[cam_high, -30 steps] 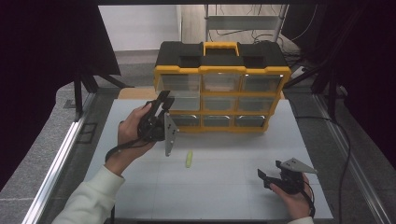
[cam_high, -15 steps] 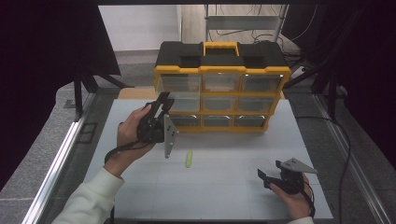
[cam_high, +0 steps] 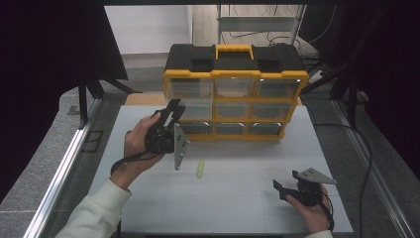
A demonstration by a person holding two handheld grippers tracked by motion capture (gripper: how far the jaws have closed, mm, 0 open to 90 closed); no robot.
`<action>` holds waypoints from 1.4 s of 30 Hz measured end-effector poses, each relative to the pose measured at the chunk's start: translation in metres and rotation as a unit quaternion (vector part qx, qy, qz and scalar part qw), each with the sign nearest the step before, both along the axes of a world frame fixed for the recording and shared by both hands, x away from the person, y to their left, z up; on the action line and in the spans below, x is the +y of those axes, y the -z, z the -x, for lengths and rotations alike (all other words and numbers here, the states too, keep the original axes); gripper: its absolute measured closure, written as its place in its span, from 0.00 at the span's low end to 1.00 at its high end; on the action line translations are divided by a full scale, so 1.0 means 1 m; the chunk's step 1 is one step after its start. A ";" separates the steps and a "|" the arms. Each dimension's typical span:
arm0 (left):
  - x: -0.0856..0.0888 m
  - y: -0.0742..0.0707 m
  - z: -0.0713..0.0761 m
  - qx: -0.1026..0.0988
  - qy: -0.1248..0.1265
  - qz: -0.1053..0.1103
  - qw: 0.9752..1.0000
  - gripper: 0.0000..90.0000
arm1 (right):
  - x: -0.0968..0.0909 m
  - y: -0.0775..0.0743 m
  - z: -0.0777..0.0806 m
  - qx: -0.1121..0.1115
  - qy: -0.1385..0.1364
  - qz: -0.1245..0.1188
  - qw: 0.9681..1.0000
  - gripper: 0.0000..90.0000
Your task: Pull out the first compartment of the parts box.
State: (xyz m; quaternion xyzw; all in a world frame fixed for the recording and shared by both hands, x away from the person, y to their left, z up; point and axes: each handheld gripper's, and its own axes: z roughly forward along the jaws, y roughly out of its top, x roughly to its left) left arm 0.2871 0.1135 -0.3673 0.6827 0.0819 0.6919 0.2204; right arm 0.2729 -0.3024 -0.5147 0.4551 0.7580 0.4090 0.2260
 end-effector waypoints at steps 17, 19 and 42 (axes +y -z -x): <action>-0.001 0.002 0.004 -0.001 0.003 -0.002 1.000 0.78 | 0.000 0.000 0.000 0.000 0.000 0.001 1.000 0.19; -0.001 0.003 0.004 -0.002 0.003 -0.003 1.000 0.78 | 0.000 0.000 0.000 0.000 0.000 0.001 1.000 0.19; 0.000 0.005 0.008 -0.004 0.004 -0.001 1.000 0.78 | 0.000 0.000 0.000 0.000 0.000 0.001 1.000 0.19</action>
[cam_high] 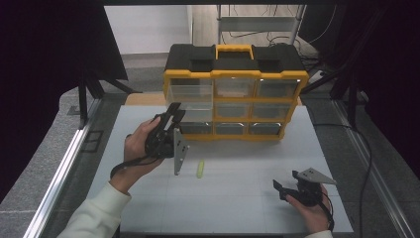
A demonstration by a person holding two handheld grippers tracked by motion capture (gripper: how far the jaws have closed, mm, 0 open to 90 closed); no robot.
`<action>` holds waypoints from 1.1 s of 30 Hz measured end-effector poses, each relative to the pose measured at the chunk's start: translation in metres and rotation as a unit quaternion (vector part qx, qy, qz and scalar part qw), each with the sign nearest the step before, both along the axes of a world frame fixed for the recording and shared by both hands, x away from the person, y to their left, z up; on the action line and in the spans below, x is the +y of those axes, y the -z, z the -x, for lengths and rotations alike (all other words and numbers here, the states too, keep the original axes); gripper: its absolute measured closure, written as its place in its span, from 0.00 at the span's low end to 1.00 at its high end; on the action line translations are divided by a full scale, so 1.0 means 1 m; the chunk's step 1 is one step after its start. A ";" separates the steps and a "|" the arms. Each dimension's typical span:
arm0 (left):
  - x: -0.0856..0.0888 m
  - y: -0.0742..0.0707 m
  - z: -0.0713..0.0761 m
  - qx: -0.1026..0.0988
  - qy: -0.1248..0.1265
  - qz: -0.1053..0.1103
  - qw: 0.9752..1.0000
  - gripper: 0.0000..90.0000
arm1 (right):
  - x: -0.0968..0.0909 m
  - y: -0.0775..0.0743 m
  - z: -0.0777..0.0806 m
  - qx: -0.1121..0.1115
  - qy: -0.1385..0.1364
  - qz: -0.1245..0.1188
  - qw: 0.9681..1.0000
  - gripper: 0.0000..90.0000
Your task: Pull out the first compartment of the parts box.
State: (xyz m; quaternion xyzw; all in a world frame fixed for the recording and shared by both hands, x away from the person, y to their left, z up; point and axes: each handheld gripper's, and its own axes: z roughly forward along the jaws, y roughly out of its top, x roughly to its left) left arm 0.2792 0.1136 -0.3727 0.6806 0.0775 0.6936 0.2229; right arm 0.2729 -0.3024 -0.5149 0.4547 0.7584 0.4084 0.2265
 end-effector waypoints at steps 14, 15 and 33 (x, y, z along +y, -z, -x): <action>0.002 0.001 0.001 0.000 0.003 0.009 1.000 0.77 | 0.000 0.000 0.000 0.000 -0.001 0.000 1.000 0.19; 0.002 0.001 0.001 0.001 0.003 0.009 1.000 0.77 | 0.000 0.000 0.000 0.000 -0.001 0.000 1.000 0.19; -0.002 0.001 0.009 0.056 0.035 0.023 0.998 0.26 | 0.000 0.000 0.000 0.000 -0.001 0.000 1.000 0.19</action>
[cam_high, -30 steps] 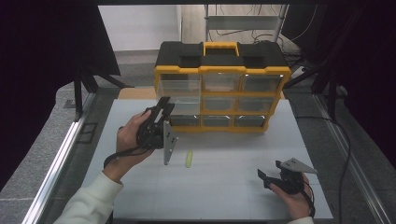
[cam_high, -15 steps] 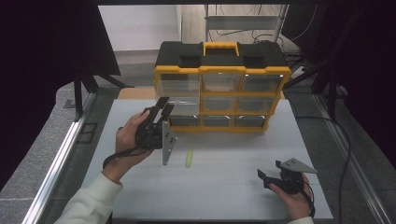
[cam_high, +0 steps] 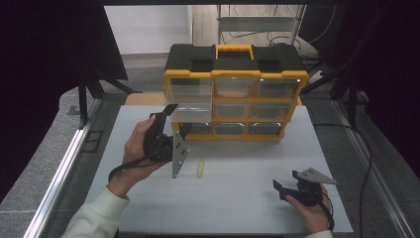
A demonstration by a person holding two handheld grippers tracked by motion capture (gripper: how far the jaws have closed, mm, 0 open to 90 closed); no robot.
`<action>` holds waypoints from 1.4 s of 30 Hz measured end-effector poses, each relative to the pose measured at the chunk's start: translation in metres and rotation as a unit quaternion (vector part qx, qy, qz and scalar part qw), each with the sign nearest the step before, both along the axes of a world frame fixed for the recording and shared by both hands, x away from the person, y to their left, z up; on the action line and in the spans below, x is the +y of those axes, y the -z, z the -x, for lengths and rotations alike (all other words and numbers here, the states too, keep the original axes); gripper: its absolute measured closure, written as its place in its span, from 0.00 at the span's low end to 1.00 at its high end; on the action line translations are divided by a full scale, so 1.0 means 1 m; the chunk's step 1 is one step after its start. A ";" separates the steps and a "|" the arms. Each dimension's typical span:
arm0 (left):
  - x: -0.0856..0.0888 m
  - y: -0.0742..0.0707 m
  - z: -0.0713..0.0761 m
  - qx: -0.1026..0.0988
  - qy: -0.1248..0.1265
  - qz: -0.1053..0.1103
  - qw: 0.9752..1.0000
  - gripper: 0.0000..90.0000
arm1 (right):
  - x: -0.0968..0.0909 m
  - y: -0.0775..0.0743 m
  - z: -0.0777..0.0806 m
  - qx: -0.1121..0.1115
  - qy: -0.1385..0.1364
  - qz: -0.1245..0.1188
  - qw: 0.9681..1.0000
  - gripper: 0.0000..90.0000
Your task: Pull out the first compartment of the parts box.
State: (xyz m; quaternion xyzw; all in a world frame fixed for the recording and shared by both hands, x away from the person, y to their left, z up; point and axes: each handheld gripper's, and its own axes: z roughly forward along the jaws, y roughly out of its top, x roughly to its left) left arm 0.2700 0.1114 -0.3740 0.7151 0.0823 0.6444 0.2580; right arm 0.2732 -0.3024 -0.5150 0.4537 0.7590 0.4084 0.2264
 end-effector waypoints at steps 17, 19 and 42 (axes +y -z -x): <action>0.002 0.011 0.017 0.031 0.014 -0.002 0.999 0.16 | 0.000 0.000 0.000 -0.001 0.001 -0.002 1.000 0.19; 0.003 0.013 0.018 0.035 0.016 0.000 0.999 0.16 | 0.000 0.000 0.000 -0.001 0.001 -0.001 1.000 0.19; 0.000 0.040 0.020 0.090 0.031 0.007 0.995 0.15 | 0.001 0.000 0.000 -0.002 0.001 -0.001 1.000 0.19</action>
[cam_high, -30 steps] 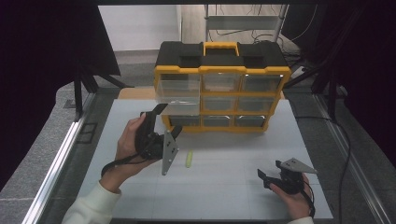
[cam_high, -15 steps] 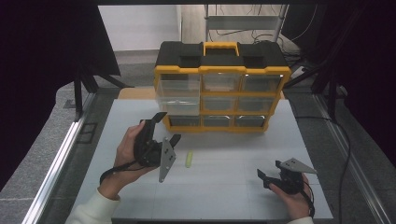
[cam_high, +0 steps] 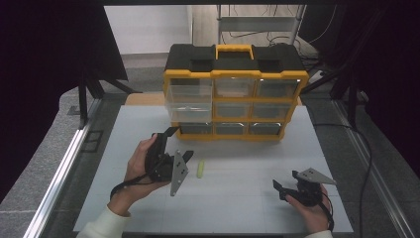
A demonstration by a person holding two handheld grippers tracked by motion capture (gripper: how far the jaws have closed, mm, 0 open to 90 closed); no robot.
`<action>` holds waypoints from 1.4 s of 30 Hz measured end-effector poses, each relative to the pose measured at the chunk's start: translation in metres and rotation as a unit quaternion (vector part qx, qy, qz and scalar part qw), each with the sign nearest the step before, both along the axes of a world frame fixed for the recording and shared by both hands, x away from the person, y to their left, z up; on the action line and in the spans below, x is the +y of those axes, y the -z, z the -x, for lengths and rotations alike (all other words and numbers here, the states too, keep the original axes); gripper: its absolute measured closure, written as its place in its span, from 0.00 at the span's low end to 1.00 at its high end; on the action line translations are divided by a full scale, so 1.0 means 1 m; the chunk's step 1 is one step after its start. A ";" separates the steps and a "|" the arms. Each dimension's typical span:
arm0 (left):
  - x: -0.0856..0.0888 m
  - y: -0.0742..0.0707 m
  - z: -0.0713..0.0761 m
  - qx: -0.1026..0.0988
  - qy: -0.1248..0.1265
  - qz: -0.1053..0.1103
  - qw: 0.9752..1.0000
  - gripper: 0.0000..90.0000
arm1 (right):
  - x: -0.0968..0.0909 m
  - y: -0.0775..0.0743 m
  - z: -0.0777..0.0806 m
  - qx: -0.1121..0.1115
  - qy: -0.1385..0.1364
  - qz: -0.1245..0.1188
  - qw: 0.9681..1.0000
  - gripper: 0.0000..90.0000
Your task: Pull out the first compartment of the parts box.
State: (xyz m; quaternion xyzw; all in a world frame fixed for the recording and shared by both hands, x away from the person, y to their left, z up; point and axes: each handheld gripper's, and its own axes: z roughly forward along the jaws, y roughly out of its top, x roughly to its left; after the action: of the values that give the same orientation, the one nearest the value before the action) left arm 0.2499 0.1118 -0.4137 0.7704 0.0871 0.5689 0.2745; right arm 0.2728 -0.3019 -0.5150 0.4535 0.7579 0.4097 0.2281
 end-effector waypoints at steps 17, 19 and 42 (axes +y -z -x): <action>0.002 0.017 -0.005 0.047 -0.008 0.002 0.999 0.15 | 0.000 0.000 -0.001 -0.001 0.005 0.001 1.000 0.19; 0.002 0.016 -0.006 0.062 -0.005 0.014 0.998 0.14 | -0.001 0.000 -0.001 0.000 0.005 0.001 1.000 0.19; 0.001 0.018 -0.014 0.218 0.009 0.140 0.966 0.15 | -0.003 0.001 0.001 0.001 0.006 0.003 1.000 0.19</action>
State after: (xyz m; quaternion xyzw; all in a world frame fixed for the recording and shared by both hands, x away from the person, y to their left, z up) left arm 0.2643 0.1125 -0.4320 0.8304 0.2164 0.3669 0.3593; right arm 0.2720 -0.3048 -0.5159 0.4580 0.7565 0.4054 0.2316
